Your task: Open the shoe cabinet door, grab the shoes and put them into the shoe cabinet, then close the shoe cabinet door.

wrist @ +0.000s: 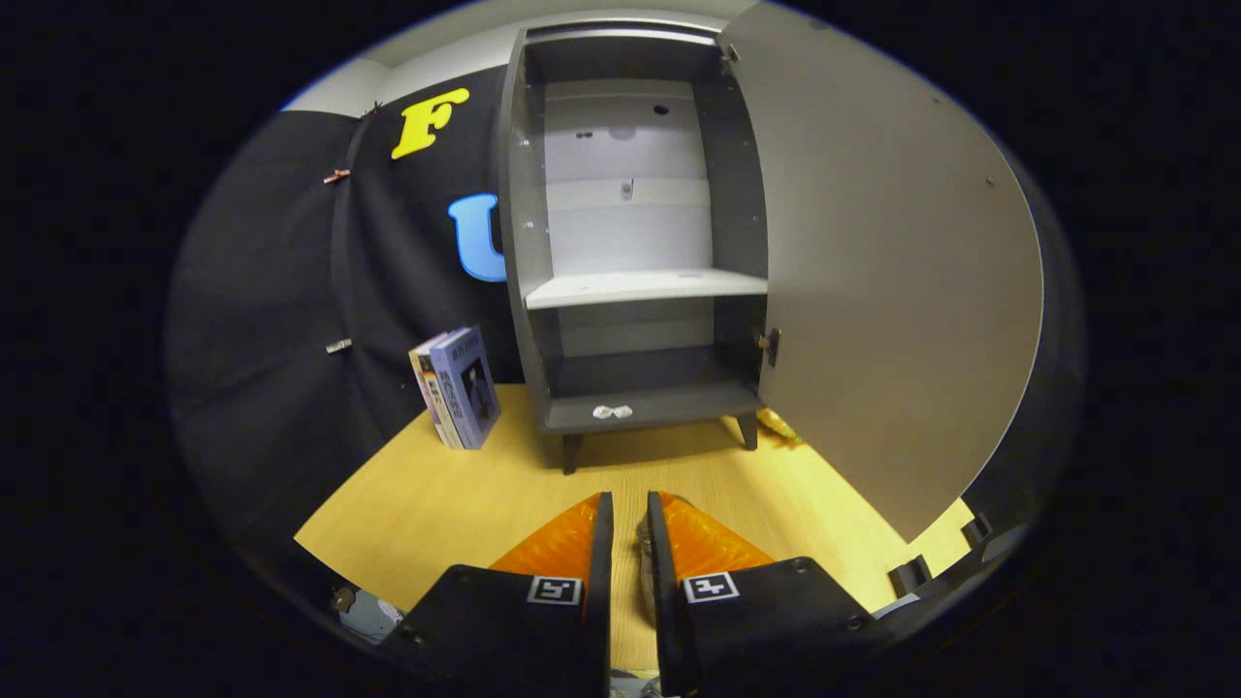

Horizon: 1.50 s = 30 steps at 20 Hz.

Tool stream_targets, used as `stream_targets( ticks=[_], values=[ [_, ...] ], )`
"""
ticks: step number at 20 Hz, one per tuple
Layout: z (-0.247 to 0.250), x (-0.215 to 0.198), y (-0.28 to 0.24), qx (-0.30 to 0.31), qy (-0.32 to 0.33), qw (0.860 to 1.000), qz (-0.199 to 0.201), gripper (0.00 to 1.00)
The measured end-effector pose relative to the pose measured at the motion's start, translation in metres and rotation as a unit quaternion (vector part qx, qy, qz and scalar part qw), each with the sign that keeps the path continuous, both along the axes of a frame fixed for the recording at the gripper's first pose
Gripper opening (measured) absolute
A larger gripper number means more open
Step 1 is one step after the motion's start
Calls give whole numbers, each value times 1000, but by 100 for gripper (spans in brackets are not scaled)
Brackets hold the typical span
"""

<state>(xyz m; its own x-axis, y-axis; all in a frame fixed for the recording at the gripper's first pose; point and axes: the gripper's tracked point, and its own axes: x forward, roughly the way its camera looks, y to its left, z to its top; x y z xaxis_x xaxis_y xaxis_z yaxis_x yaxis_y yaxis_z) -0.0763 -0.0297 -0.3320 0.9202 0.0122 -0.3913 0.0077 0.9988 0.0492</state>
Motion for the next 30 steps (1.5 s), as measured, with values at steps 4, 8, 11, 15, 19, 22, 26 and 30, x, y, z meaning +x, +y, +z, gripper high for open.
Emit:
stream_targets(
  ticks=[4, 8, 11, 15, 19, 22, 26, 30],
  values=[
    [-66, 17, -5, -7, 46, 999, 2, 24],
    [-126, 21, -10, 2, 100, 995, 2, 24],
    [-161, 24, -10, 13, 135, 991, 0, 24],
    [-184, 29, -10, 14, 164, 986, -1, 23],
    [-195, 38, -9, 8, 172, 985, 2, 24],
    [-198, 46, -11, 9, 172, 985, 1, 25],
    [-205, 59, -13, 12, 187, 982, -1, 25],
    [-210, 74, -13, 6, 182, 983, 1, 25]
  ],
)
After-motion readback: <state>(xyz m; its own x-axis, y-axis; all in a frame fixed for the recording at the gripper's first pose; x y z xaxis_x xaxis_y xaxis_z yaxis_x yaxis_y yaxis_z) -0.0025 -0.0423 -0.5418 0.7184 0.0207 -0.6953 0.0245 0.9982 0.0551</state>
